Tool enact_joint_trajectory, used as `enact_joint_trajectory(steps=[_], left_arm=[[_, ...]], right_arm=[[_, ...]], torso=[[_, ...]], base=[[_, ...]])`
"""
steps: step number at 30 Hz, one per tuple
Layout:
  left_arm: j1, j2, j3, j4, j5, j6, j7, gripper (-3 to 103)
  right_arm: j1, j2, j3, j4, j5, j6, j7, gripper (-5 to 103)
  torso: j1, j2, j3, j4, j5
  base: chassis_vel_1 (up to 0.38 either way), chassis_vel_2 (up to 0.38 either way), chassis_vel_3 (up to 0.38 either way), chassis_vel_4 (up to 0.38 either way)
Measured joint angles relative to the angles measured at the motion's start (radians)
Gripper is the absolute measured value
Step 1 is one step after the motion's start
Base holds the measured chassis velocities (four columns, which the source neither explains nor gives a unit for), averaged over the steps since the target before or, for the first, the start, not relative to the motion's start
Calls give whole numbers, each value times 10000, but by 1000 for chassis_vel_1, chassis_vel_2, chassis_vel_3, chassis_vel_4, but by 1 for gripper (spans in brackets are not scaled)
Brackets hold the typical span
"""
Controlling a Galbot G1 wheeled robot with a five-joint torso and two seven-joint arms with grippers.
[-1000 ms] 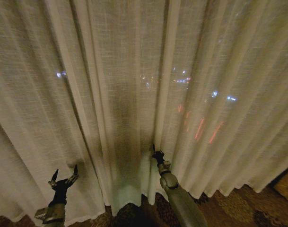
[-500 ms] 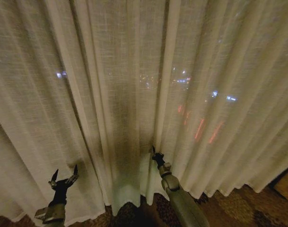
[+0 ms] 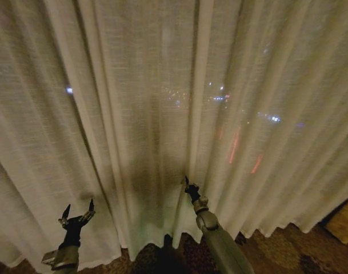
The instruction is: Open the curtains by pulling them apart, changing their state from closed to fully open.
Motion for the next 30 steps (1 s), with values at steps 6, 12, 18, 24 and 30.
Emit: enact_joint_trajectory(steps=[6, 12, 18, 24, 30], left_arm=[[0, 0, 0, 0, 0, 0, 0, 100], [0, 0, 0, 0, 0, 0, 0, 100], [0, -1, 1, 0, 0, 0, 0, 100], [0, -1, 1, 0, 0, 0, 0, 100], [0, -1, 1, 0, 0, 0, 0, 100]], right_arm=[[-23, -2, 51, -2, -3, 51, -115, 0], [-41, -44, 73, 64, 31, 55, -151, 0], [29, -121, 190, -8, 80, 61, -223, 0], [27, -99, 350, -100, 83, 116, -390, 0], [31, -141, 400, -120, 116, 146, -493, 0]], torso=[[0, 0, 0, 2, -1], [1, 0, 0, 2, 0], [1, 0, 0, 0, 4], [-1, 1, -1, 0, 3], [1, 0, 0, 1, -4]], base=[[-268, -269, 254, 275], [-309, -316, 335, 331], [-364, -367, 368, 361], [-354, -381, 362, 373], [-352, -334, 332, 348]])
